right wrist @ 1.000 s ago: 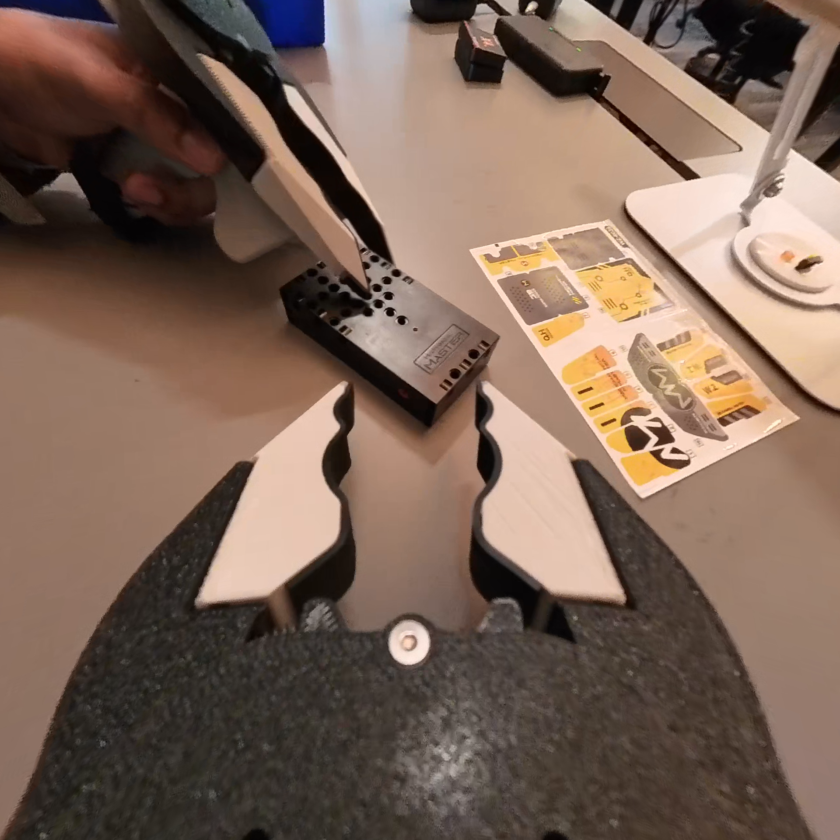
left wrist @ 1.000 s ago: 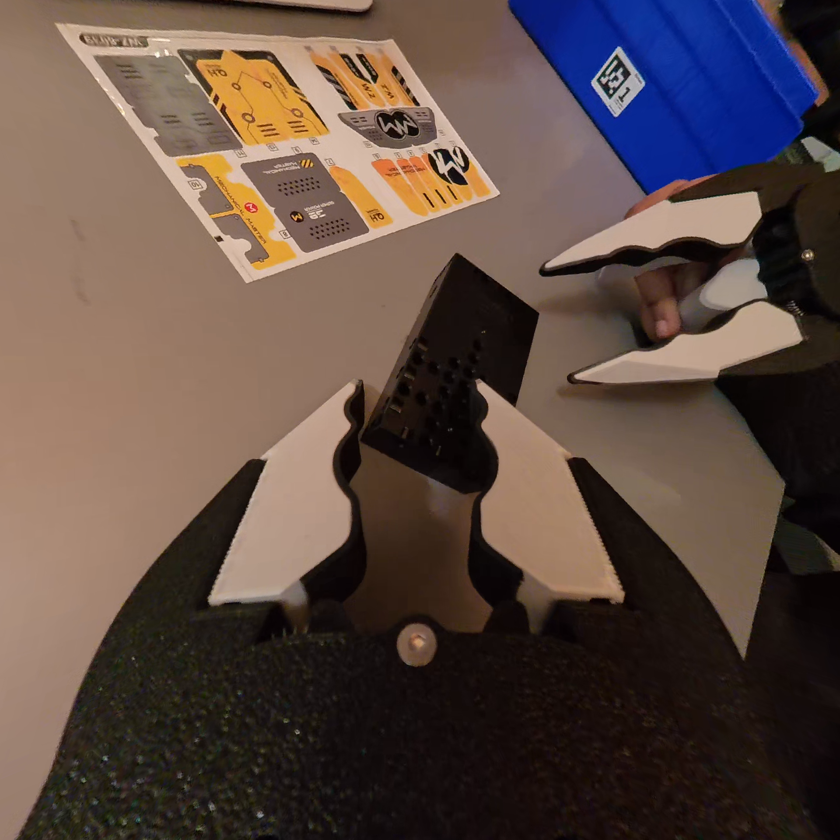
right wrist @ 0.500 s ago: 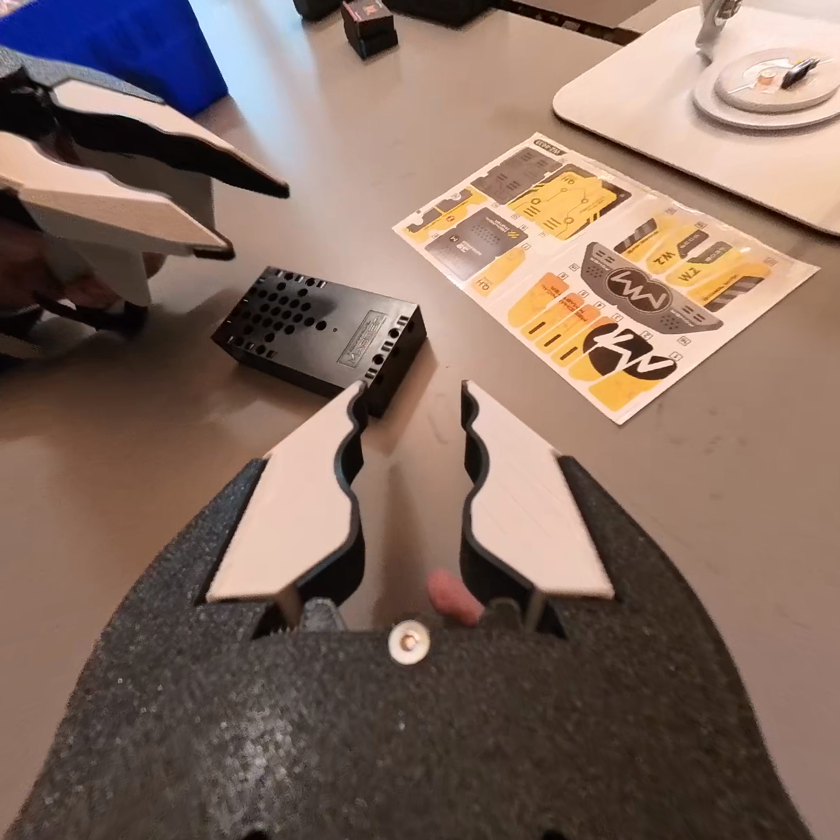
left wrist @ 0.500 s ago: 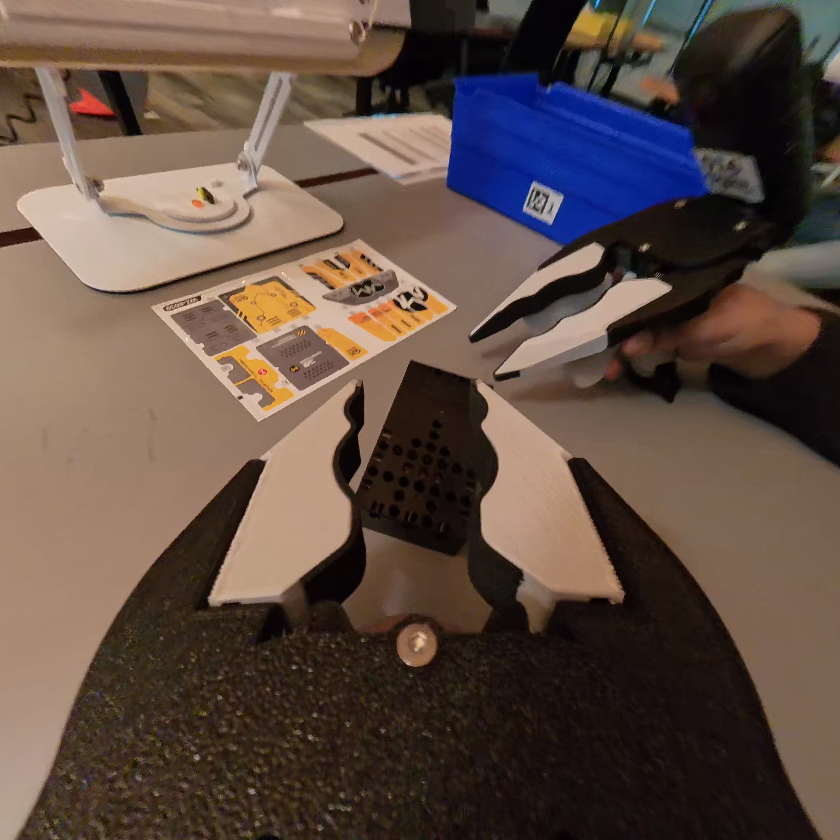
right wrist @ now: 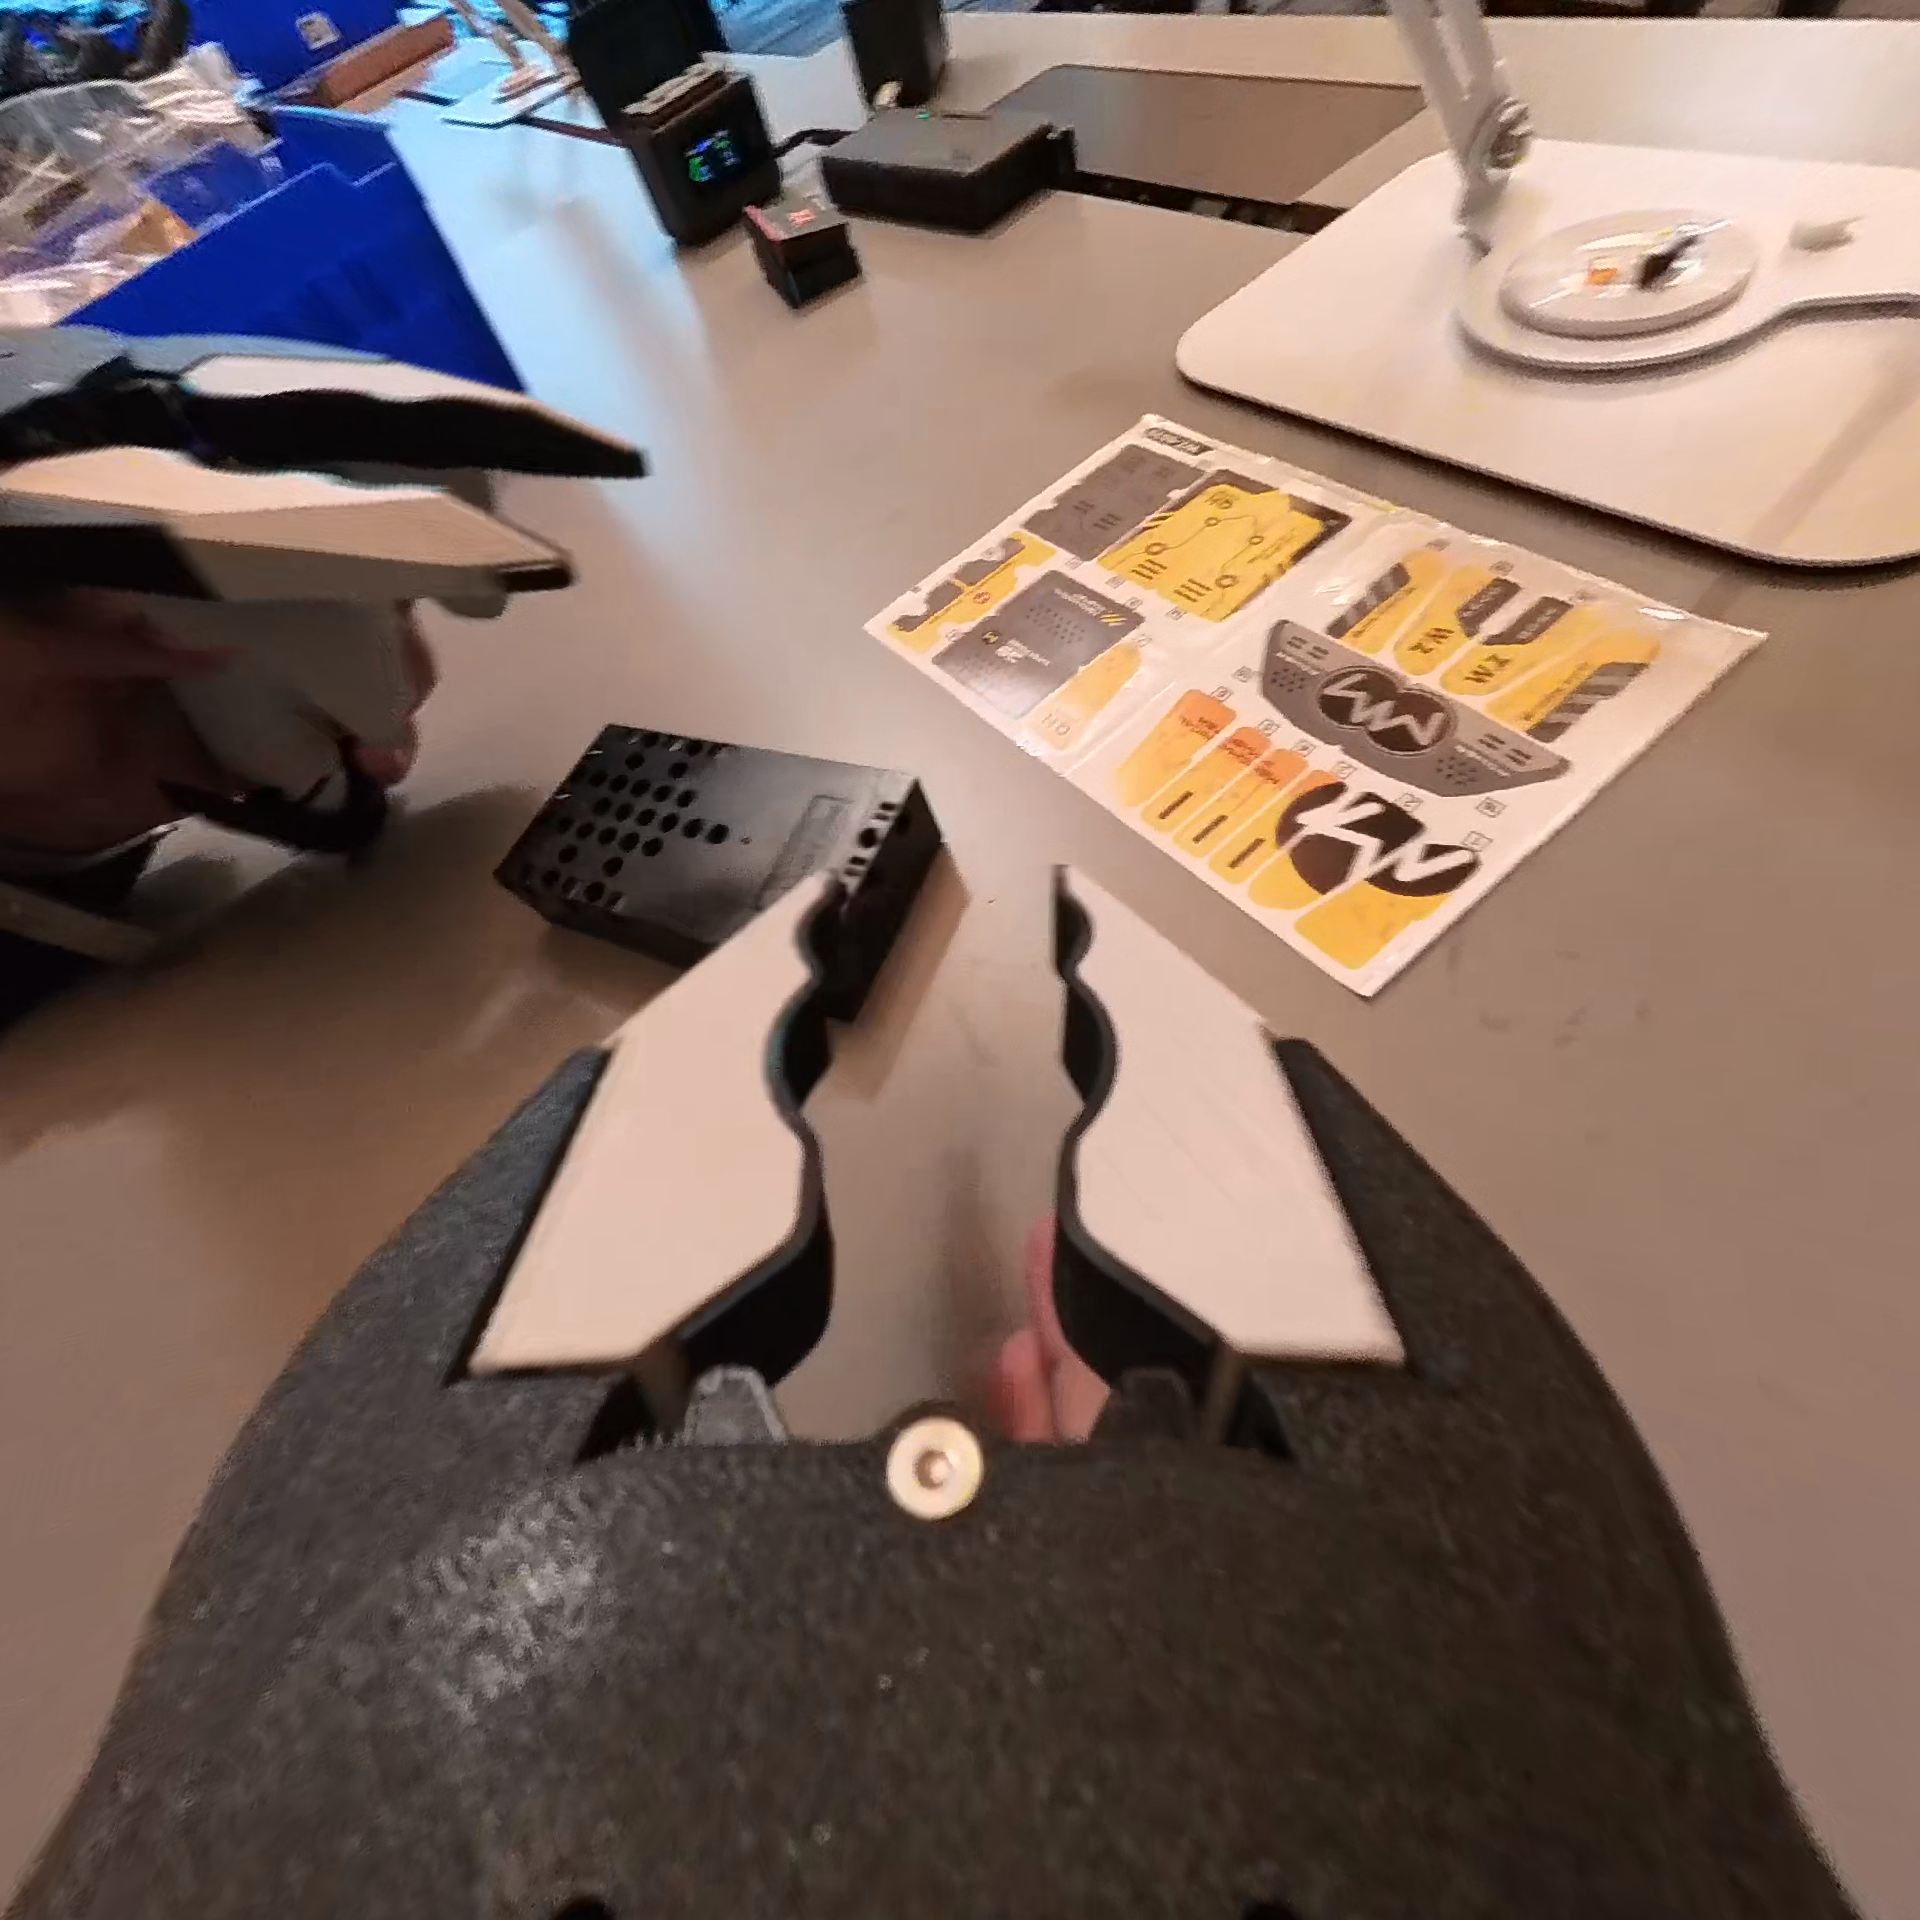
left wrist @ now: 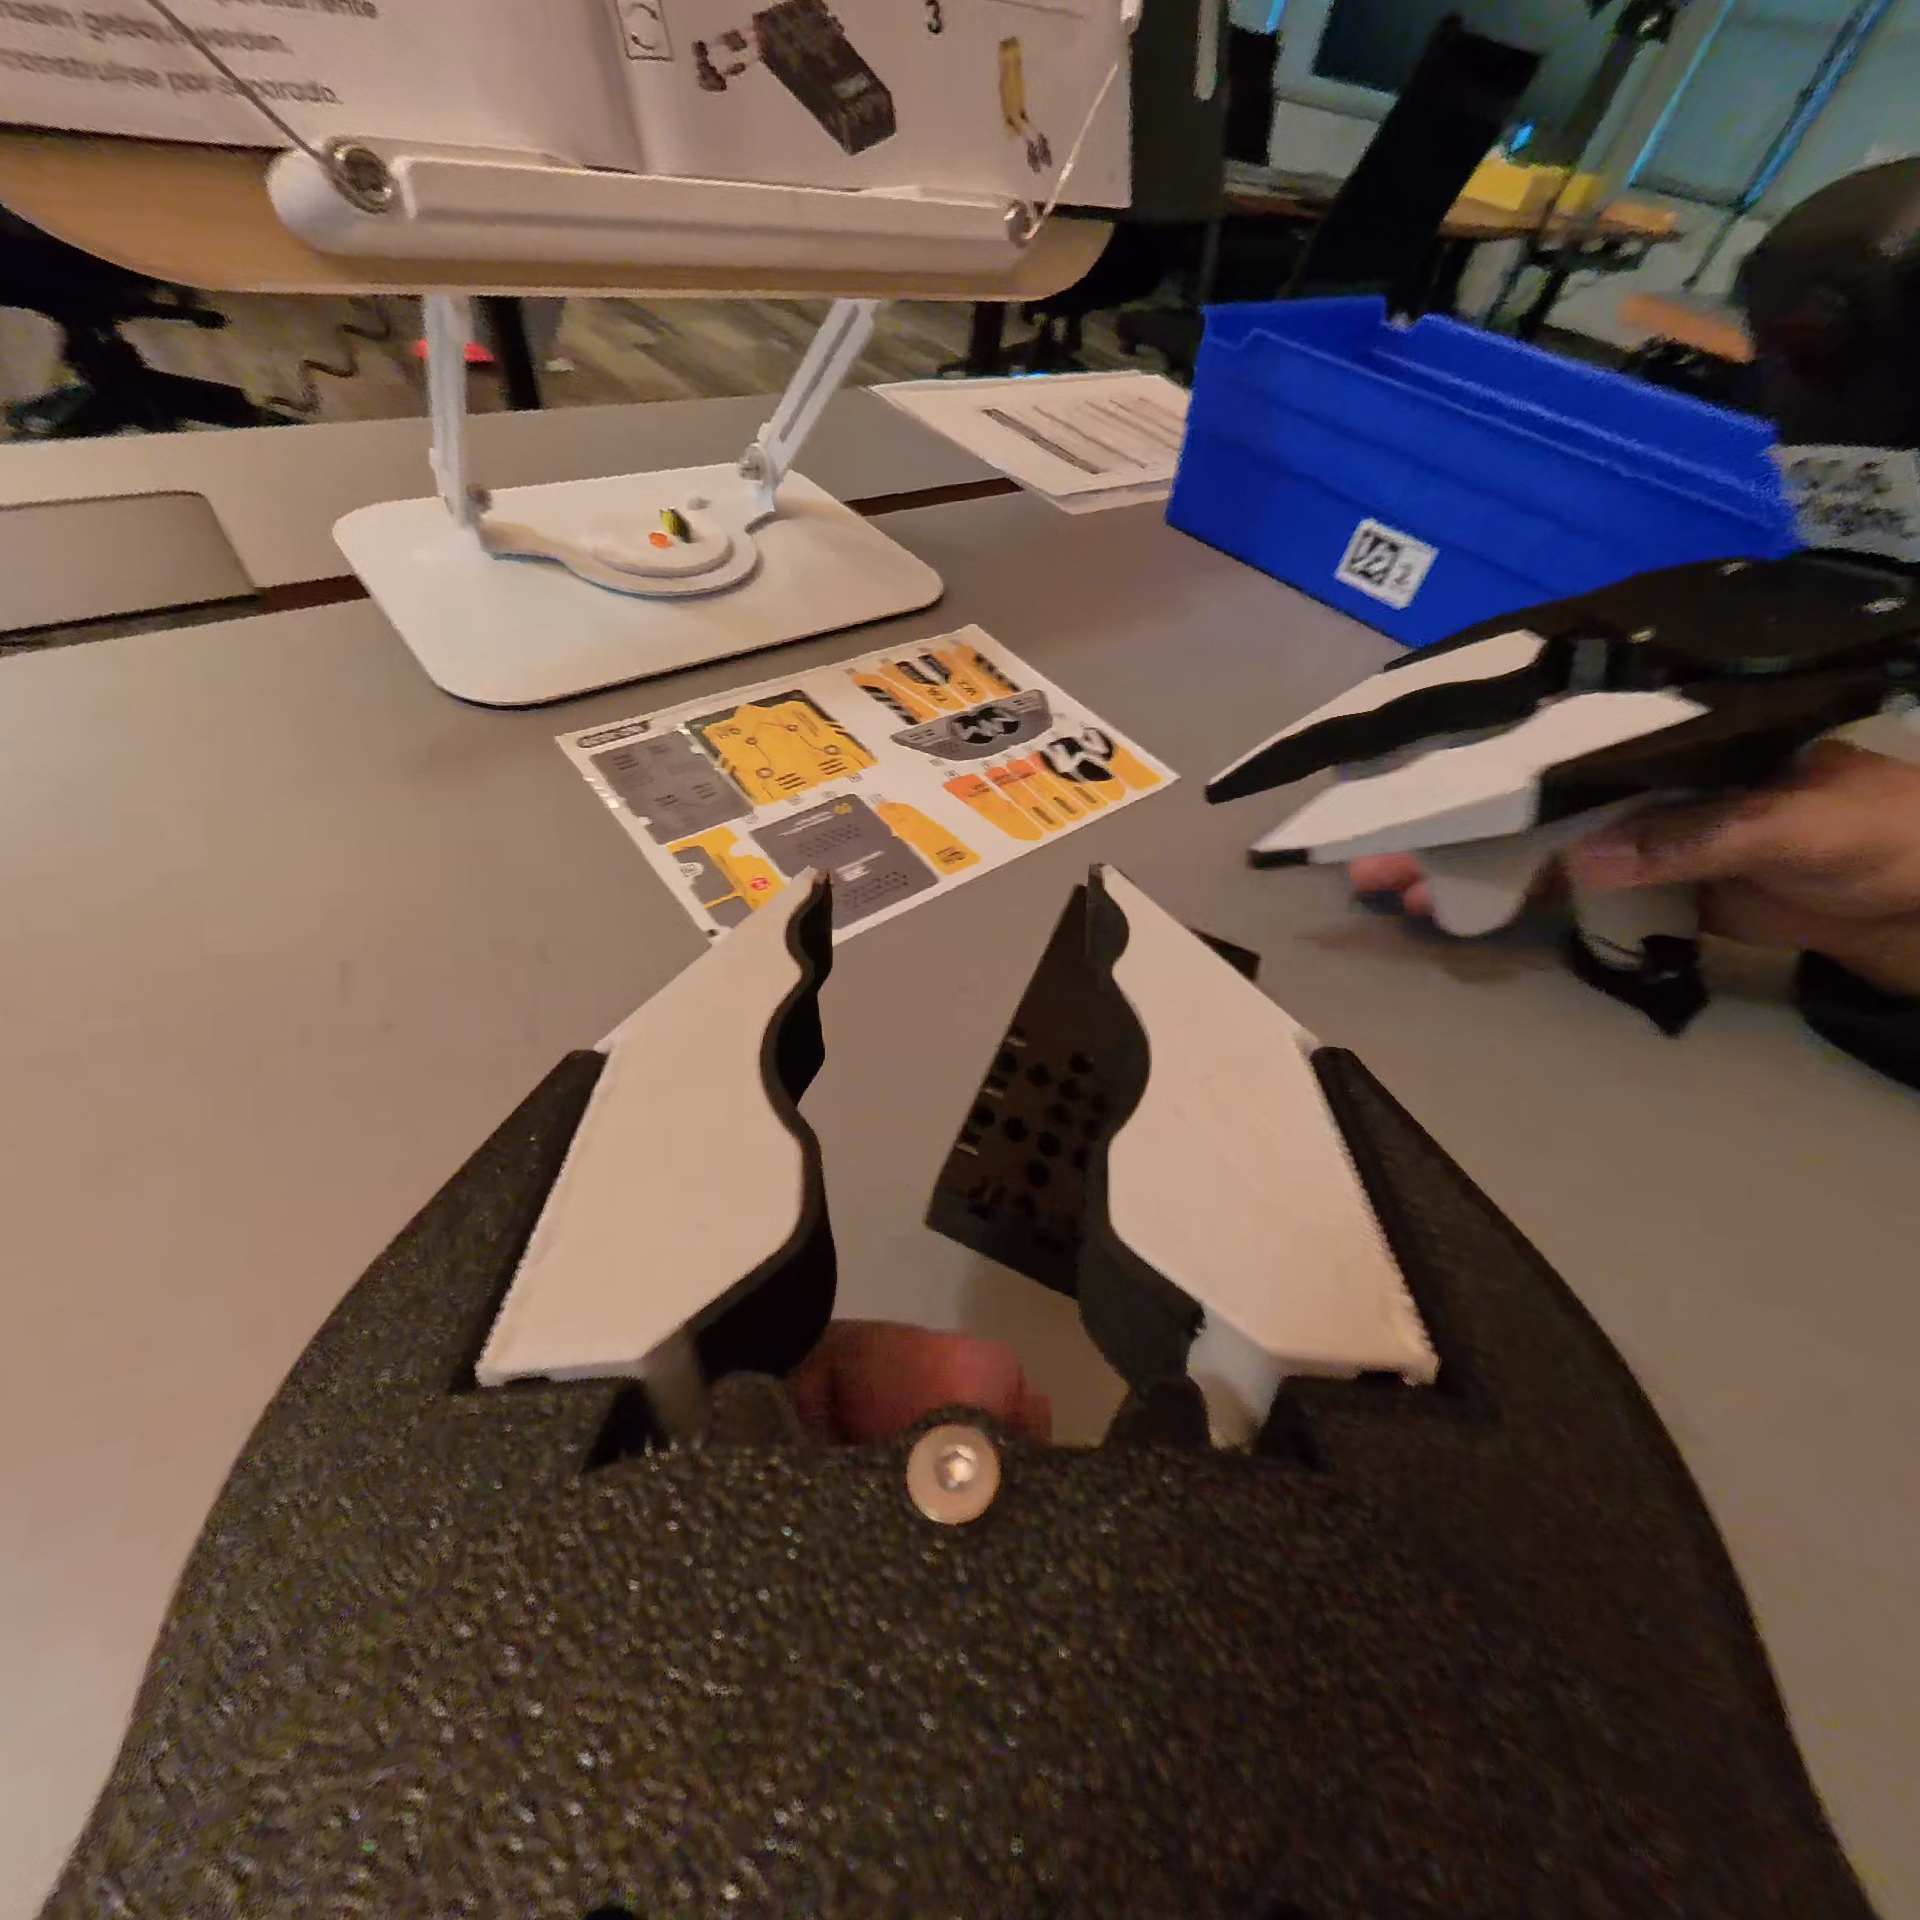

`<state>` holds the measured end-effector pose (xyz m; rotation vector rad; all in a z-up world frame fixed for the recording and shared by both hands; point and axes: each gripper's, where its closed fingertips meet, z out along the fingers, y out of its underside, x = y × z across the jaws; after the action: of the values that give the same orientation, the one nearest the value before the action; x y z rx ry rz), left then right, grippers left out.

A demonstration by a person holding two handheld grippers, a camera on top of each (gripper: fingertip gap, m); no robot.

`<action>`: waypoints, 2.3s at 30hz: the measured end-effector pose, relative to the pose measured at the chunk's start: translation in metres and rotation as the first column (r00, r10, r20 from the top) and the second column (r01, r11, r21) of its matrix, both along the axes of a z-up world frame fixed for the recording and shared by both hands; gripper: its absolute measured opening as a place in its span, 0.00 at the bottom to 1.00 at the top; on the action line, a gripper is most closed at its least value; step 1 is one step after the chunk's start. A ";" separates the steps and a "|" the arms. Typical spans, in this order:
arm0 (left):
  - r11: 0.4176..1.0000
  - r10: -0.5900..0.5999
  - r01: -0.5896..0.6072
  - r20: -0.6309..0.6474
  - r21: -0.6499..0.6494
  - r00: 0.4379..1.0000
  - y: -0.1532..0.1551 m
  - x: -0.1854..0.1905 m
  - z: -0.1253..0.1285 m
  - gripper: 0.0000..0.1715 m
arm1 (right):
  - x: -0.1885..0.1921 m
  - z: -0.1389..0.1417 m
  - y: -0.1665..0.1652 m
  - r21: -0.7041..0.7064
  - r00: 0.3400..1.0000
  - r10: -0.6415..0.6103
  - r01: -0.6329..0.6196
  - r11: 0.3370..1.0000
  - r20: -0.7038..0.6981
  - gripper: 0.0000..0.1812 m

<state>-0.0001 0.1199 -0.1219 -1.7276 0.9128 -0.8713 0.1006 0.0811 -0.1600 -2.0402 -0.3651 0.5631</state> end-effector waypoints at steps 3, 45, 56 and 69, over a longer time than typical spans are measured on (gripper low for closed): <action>0.998 0.048 -0.047 -0.050 0.037 0.998 0.007 0.000 -0.003 0.33 | -0.004 0.001 -0.002 -0.004 0.999 0.029 -0.029 1.000 -0.017 0.28; 0.961 -0.276 0.278 -0.185 -0.015 0.943 -0.034 -0.006 -0.026 0.58 | -0.024 -0.006 -0.018 -0.015 0.985 0.160 -0.159 0.987 0.060 0.43; 0.959 -0.256 0.283 -0.396 0.009 0.882 -0.039 -0.005 -0.057 0.58 | -0.025 -0.014 -0.020 -0.029 0.977 0.165 -0.162 0.986 0.139 0.43; 0.933 -0.290 0.358 -0.511 0.038 0.809 -0.051 -0.002 -0.072 0.44 | -0.026 -0.014 -0.020 -0.031 0.976 0.170 -0.167 0.985 0.137 0.42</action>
<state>-0.0023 0.0688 -0.1941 -1.7338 1.6181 -0.5556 0.0748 0.0611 -0.1743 -2.0850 -0.6228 0.5293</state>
